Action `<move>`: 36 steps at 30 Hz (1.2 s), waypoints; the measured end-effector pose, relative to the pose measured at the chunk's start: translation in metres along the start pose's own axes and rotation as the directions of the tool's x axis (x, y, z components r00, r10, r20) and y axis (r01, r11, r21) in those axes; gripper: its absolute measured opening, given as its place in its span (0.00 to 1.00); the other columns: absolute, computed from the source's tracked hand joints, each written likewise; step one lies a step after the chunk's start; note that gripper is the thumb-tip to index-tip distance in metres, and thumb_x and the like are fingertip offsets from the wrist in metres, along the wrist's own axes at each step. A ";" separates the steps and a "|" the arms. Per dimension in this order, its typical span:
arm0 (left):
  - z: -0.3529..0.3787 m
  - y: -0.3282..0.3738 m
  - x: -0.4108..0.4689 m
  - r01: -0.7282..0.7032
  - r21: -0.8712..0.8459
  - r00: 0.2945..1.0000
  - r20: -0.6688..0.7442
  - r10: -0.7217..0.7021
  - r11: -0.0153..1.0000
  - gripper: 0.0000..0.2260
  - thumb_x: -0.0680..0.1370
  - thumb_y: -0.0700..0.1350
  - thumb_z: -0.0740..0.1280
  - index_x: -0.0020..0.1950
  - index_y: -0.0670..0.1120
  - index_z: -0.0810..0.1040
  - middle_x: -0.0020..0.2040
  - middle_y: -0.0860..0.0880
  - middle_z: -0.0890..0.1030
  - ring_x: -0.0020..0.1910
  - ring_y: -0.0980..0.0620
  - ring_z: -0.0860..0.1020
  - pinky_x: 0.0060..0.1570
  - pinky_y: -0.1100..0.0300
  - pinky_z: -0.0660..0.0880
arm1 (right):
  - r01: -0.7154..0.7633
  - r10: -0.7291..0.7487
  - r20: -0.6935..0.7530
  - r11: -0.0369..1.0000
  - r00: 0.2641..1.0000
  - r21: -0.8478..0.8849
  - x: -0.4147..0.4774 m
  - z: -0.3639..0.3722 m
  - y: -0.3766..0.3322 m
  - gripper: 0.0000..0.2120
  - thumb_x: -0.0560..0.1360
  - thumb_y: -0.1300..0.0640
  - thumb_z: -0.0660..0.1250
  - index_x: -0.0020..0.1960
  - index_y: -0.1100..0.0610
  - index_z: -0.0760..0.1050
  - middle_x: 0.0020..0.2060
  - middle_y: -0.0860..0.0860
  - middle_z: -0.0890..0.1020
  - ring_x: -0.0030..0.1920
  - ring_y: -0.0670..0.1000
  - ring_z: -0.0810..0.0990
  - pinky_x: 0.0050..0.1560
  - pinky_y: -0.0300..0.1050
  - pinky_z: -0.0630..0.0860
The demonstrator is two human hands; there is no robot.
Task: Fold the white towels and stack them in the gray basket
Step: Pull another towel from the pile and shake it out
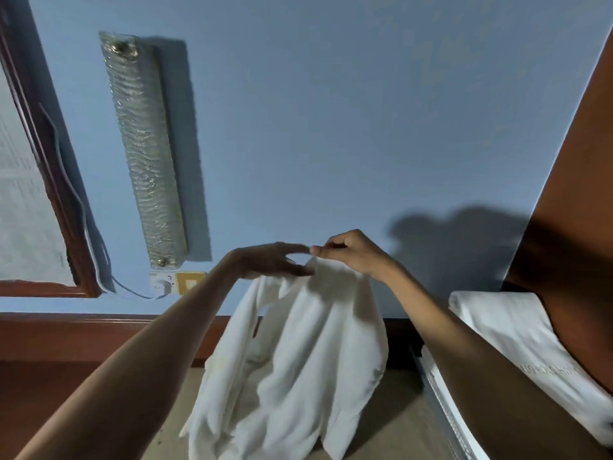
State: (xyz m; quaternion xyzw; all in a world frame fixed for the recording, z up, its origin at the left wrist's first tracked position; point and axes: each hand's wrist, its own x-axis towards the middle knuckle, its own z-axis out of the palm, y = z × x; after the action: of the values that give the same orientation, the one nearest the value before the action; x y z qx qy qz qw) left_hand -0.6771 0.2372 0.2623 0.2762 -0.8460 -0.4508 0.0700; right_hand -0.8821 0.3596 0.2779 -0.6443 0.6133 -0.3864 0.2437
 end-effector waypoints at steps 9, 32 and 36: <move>0.030 0.014 -0.006 -0.097 -0.329 0.982 -0.183 0.037 0.939 0.16 0.80 0.50 0.72 0.53 0.35 0.82 0.44 0.44 0.80 0.41 0.50 0.79 0.39 0.58 0.76 | -0.081 0.083 0.065 0.996 0.994 -0.030 -0.036 -0.024 0.032 0.29 0.71 0.35 0.75 0.35 0.59 0.70 0.32 0.50 0.66 0.34 0.48 0.65 0.37 0.44 0.60; 0.080 0.007 0.000 -0.187 -0.094 0.857 -0.502 0.115 0.978 0.16 0.78 0.29 0.59 0.56 0.47 0.76 0.47 0.41 0.83 0.41 0.47 0.81 0.47 0.49 0.82 | -0.265 0.375 -0.098 0.795 0.922 0.546 -0.029 0.023 0.044 0.01 0.78 0.63 0.72 0.49 0.61 0.82 0.46 0.57 0.83 0.43 0.51 0.83 0.39 0.38 0.81; 0.080 0.000 -0.001 -0.191 -0.020 0.814 -0.562 0.147 0.981 0.18 0.78 0.32 0.66 0.63 0.49 0.78 0.47 0.47 0.86 0.43 0.51 0.84 0.47 0.56 0.80 | -0.265 0.445 -0.110 0.696 0.889 0.668 -0.018 0.037 0.040 0.03 0.77 0.68 0.71 0.50 0.64 0.82 0.53 0.60 0.83 0.48 0.54 0.84 0.40 0.40 0.83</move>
State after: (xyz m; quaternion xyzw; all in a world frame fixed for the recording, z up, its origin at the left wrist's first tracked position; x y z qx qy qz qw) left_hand -0.7056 0.2961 0.2156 0.3165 -0.7923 -0.3741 0.3636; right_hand -0.8764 0.3657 0.2212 -0.3340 0.5860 -0.5974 0.4337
